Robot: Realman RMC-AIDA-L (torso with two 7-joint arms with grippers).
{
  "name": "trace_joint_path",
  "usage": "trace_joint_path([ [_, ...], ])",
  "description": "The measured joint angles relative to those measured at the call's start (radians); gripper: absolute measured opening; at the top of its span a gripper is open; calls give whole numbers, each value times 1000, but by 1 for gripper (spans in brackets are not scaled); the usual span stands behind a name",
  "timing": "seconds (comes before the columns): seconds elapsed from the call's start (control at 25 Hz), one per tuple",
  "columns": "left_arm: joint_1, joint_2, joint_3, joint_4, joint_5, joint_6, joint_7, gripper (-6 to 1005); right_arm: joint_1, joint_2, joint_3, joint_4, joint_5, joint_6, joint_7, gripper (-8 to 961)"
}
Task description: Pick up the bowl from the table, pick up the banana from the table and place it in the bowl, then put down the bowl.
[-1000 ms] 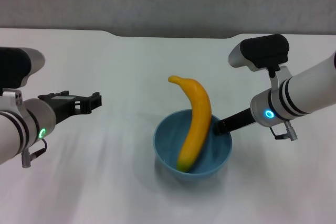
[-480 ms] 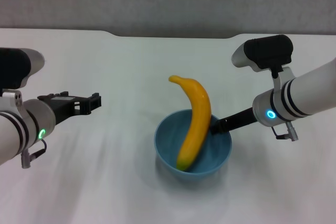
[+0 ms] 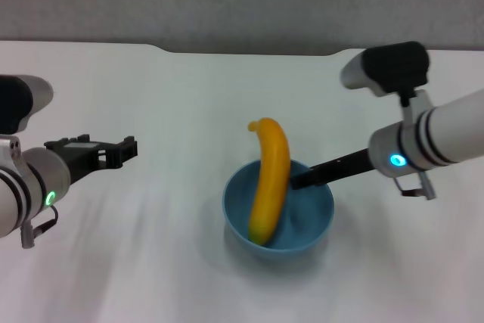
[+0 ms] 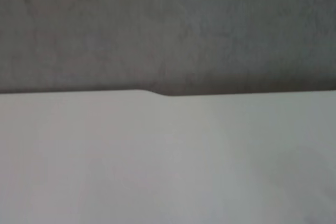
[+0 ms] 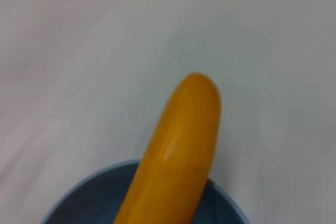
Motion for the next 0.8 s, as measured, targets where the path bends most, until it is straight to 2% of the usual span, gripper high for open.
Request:
trace_joint_path([
  [0.04,2,0,0,-3,1,-1,0,750,0,0,0,0,0,0,0,659],
  [0.16,11,0,0,-11,3,-14,0,750,-55,-3,89,71,-73,58,-3,795],
  [0.28,14,0,0,-11,3,-23,0,750,-96,-1,142,141,-103,108,-9,832],
  [0.32,15,0,0,-11,2,-25,1,750,-129,0,155,212,-107,130,-24,844],
  [0.36,15,0,0,-11,2,-27,1,750,-129,0,155,212,-107,130,-24,857],
  [0.48,18,0,-1,-11,3,-33,1,749,-201,8,158,346,-103,123,-61,894],
  [0.56,28,0,-1,-11,5,-56,1,749,-264,12,145,441,-88,79,-81,893],
  [0.6,34,0,-1,-12,6,-69,1,749,-330,14,124,516,-62,8,-99,892],
  [0.64,47,0,-1,-15,10,-91,1,749,-330,14,124,516,-62,8,-99,892],
  [0.8,102,-1,1,-21,43,-204,1,748,-456,15,65,589,40,-186,-216,890],
])
